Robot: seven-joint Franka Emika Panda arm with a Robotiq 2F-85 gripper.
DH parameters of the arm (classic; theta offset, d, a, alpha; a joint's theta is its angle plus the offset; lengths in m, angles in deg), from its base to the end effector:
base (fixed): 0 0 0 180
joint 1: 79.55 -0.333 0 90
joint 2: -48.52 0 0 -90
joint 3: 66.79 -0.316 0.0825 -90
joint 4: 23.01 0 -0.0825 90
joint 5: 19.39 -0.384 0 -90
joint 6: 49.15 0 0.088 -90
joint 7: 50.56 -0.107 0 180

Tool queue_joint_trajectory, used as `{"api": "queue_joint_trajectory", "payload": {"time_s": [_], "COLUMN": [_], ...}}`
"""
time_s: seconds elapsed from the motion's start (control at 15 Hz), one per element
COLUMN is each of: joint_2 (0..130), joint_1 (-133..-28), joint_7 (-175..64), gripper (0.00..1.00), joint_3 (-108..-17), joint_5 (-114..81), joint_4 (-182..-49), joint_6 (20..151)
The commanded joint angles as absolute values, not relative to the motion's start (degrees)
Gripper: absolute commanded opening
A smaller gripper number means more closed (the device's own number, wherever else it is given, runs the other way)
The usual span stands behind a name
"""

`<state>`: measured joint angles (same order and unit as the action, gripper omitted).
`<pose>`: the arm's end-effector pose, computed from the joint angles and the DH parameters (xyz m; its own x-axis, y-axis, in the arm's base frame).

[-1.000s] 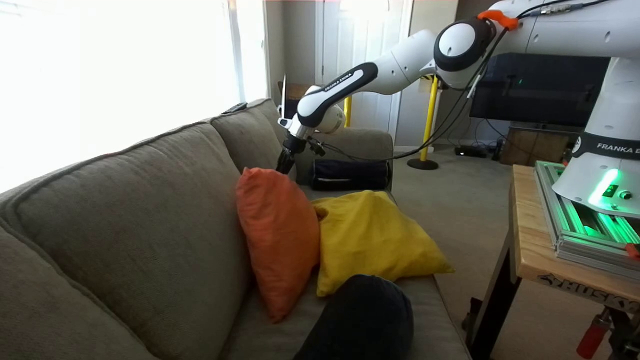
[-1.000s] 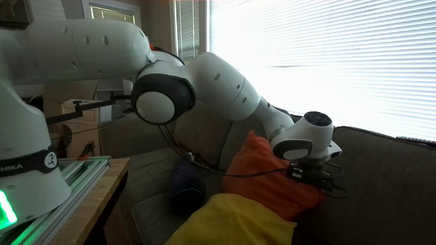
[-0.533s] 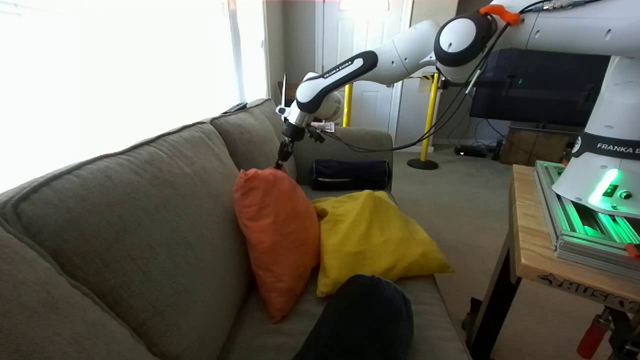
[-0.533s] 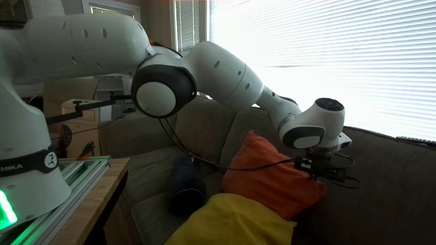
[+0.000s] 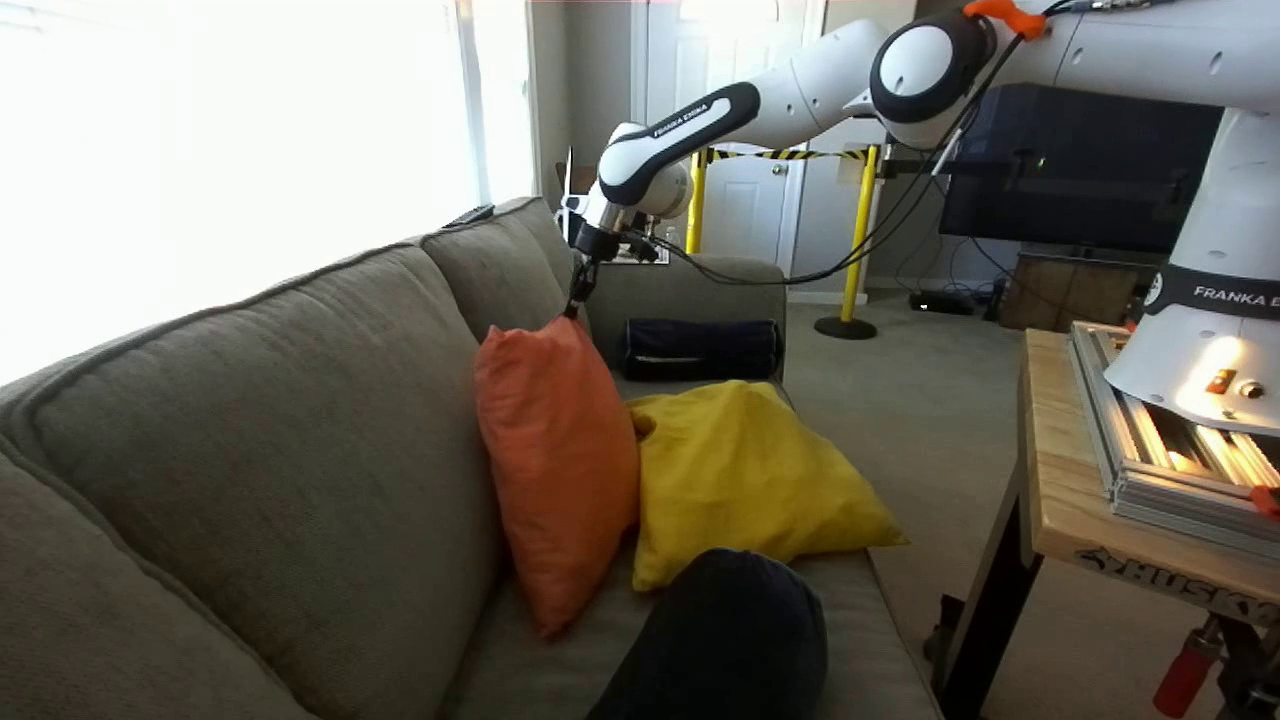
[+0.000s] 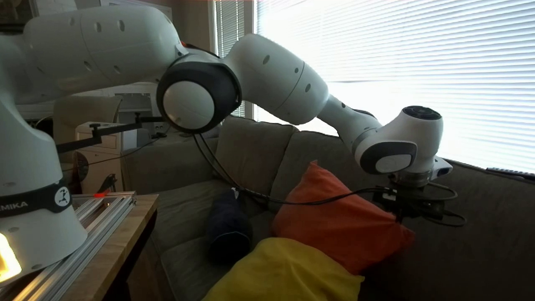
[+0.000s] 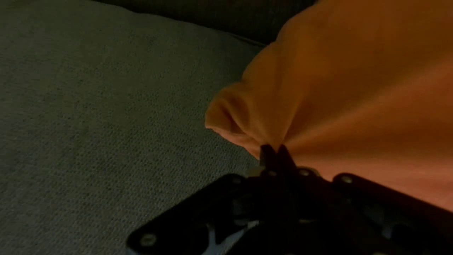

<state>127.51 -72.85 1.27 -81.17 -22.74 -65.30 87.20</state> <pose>0.8130 0.0002 0.1149 0.6642 0.6427 0.3819 0.6913 -0.7224 0.0133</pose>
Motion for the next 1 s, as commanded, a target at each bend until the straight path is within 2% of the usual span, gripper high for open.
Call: {"api": "queue_joint_trajectory", "payload": {"time_s": [0.0, 0.53, 0.93], "joint_2": [123.35, 115.73, 109.70], "joint_1": [-70.57, -65.11, -65.36], "joint_7": [-1.99, -11.14, -20.46], "gripper": [0.01, 0.01, 0.01], "joint_3": [-78.84, -72.10, -61.14], "joint_5": [-22.61, -22.38, -21.09], "joint_4": [-67.30, -69.74, -76.47], "joint_6": [89.28, 97.66, 102.94]}}
